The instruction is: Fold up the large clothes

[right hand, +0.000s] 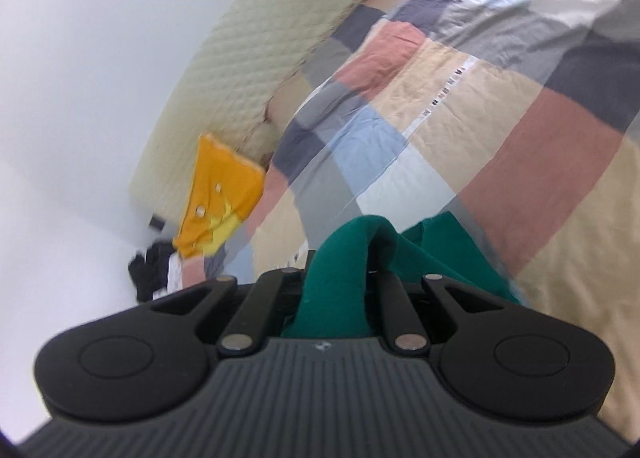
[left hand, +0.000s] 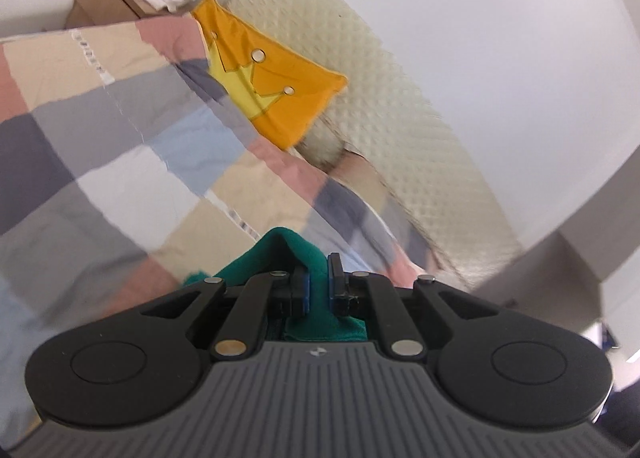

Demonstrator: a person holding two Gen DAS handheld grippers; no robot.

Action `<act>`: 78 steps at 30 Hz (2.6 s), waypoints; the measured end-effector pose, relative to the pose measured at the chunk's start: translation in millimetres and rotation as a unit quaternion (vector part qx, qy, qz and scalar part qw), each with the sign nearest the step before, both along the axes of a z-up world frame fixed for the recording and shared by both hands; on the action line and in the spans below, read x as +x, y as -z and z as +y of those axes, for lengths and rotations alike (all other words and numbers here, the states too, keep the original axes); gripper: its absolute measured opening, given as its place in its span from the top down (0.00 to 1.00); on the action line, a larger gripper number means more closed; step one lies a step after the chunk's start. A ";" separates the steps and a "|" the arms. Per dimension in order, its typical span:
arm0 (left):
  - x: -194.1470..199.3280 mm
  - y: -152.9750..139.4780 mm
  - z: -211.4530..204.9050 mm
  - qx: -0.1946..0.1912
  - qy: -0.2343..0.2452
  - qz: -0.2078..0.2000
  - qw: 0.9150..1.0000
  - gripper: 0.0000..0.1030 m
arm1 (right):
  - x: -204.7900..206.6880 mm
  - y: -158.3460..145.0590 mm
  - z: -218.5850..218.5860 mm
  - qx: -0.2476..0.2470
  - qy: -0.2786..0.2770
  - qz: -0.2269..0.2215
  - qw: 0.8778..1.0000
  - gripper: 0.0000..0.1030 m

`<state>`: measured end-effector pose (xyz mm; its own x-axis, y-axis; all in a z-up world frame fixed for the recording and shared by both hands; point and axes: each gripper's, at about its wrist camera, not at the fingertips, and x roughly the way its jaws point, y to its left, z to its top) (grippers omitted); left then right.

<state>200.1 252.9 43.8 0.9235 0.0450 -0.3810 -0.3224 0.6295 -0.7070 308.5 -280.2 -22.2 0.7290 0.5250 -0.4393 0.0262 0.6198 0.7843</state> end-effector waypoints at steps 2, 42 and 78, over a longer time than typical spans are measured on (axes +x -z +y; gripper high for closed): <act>24.7 19.6 3.4 -0.001 -0.013 0.005 1.000 0.91 | 15.3 15.4 6.0 0.006 0.018 0.008 1.000 0.89; 116.4 180.9 50.1 -0.066 0.048 0.082 0.993 0.36 | 95.7 111.6 51.5 -0.029 -0.028 0.018 0.999 0.18; 104.5 167.8 -99.4 0.215 0.148 0.141 0.955 0.33 | 57.2 110.4 83.3 -0.204 -0.028 0.018 0.978 0.68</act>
<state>304.6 153.5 -124.0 0.7830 0.0068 -0.6220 -0.2254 0.9351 -0.2736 365.7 -196.9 -132.6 0.6842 0.3401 -0.6451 0.0059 0.8820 0.4713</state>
